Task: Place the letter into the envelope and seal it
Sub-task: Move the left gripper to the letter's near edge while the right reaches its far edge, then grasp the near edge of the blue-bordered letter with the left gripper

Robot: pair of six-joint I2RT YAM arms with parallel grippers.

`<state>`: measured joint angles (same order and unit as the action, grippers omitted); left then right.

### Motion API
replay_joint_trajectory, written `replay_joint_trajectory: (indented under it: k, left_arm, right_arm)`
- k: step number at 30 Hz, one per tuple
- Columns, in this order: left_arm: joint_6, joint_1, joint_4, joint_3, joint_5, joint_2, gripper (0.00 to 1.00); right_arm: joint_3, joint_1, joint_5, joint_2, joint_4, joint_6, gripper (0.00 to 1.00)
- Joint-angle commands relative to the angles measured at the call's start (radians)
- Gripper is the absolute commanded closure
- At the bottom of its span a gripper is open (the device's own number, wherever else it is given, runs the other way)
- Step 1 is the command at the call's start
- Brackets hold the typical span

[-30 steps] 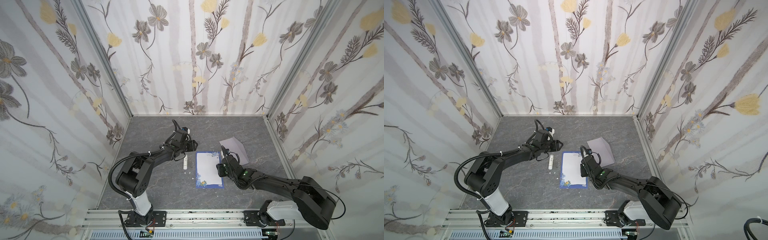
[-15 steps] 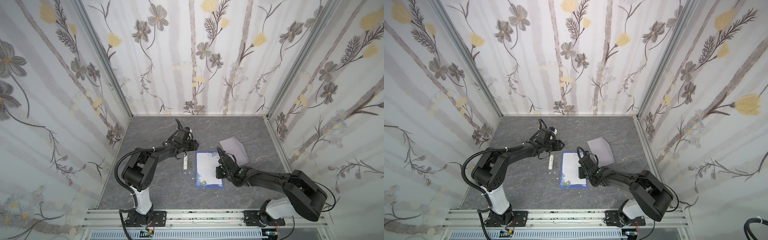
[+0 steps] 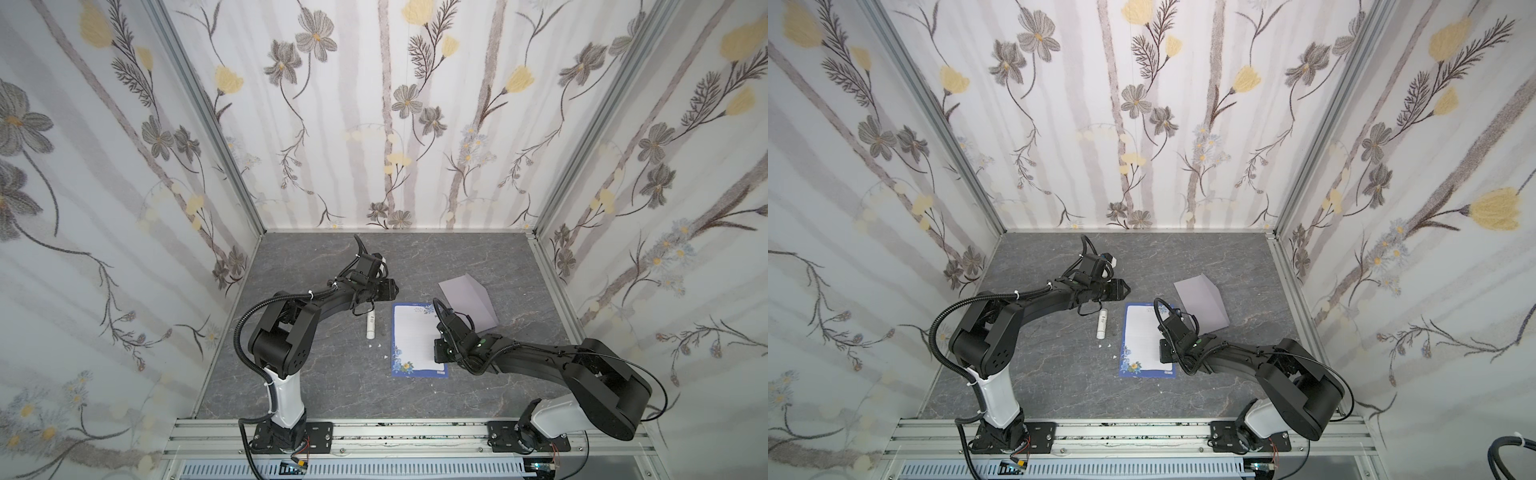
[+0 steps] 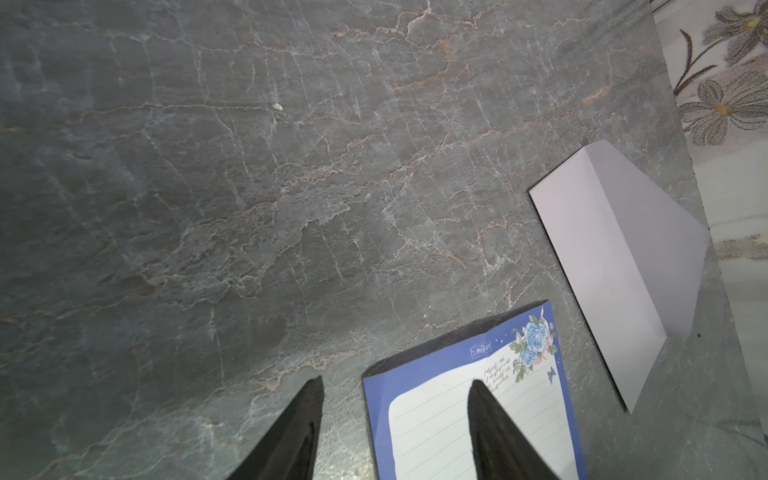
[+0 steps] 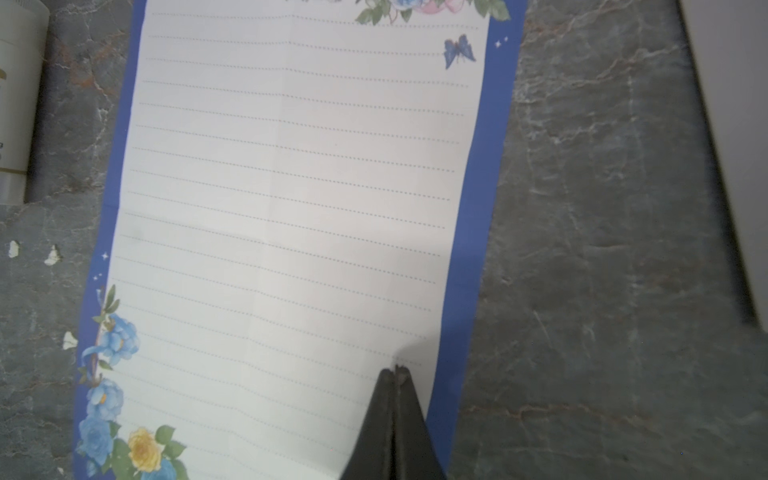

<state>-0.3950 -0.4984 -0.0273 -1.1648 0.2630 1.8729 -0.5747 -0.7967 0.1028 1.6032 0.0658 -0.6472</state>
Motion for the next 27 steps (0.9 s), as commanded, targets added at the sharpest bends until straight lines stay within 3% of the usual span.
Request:
replay_joint_trajectory:
  k: [1,15,27]
  left_arm:
    - [0.01,-0.001,-0.015,-0.007,0.002,0.002,0.43]
    - [0.019,-0.002,-0.037,0.009,0.026,-0.007,0.44]
    - [0.034,-0.002,-0.051,-0.071,0.066,0.055,0.45]
  right_arm:
    - [0.005,0.01,0.021,0.001,0.024,-0.015,1.0]
    - [-0.072,0.06,0.025,-0.083,0.119,0.126,1.0]
    - [-0.011,0.06,-0.021,-0.041,0.029,0.046,1.0]
